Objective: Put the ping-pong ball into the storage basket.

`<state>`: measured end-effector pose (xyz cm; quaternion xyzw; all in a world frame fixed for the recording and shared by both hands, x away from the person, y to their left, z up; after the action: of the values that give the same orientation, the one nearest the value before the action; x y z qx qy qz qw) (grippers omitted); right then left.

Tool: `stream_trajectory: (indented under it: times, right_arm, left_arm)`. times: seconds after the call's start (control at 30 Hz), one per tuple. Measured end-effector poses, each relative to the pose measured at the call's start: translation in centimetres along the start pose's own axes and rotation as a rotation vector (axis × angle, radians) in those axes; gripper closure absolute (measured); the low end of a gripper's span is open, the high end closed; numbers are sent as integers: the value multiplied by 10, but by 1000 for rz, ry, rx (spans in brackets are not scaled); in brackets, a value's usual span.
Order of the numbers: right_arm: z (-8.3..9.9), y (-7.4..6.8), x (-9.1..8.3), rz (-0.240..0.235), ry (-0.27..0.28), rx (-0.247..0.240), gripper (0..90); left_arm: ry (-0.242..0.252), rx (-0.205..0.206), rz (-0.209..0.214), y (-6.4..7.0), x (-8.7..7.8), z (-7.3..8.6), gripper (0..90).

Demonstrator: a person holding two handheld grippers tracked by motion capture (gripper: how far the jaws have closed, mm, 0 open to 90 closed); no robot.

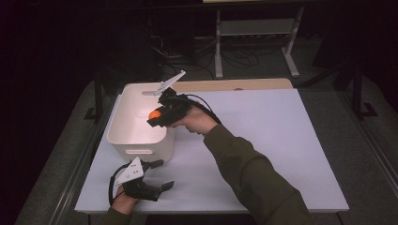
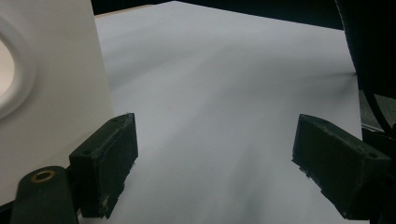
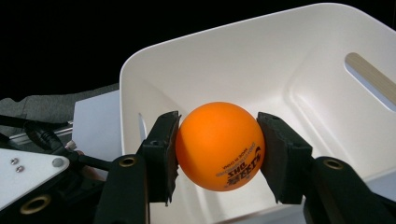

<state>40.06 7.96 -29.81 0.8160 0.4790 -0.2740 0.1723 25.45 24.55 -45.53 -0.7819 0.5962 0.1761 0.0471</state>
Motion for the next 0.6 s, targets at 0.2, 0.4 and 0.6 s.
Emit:
stream_trajectory:
  times: [0.2, 0.4, 0.6]
  right_arm:
    - [-2, -5, 12, -3, -17, -13, 497]
    - [-4, -11, 21, -5, -35, -32, 497]
    - [-2, -16, 33, -7, -62, -48, 497]
  left_arm:
    - [0, 1, 0, 0, 0, 0, 140]
    - [3, 0, 0, 0, 0, 0, 140]
    - [2, 2, 1, 0, 0, 0, 140]
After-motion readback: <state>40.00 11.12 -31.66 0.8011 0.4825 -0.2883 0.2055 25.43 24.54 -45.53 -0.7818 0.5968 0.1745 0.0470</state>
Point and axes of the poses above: each handheld gripper's, and its own axes: x roughly forward along the jaws, z roughly out of its underside, y roughly to its right, the point moved 1 cm from there along x, roughly forward along the jaws, and after that the axes turned 14 degrees about z, right-handed, at the moved point
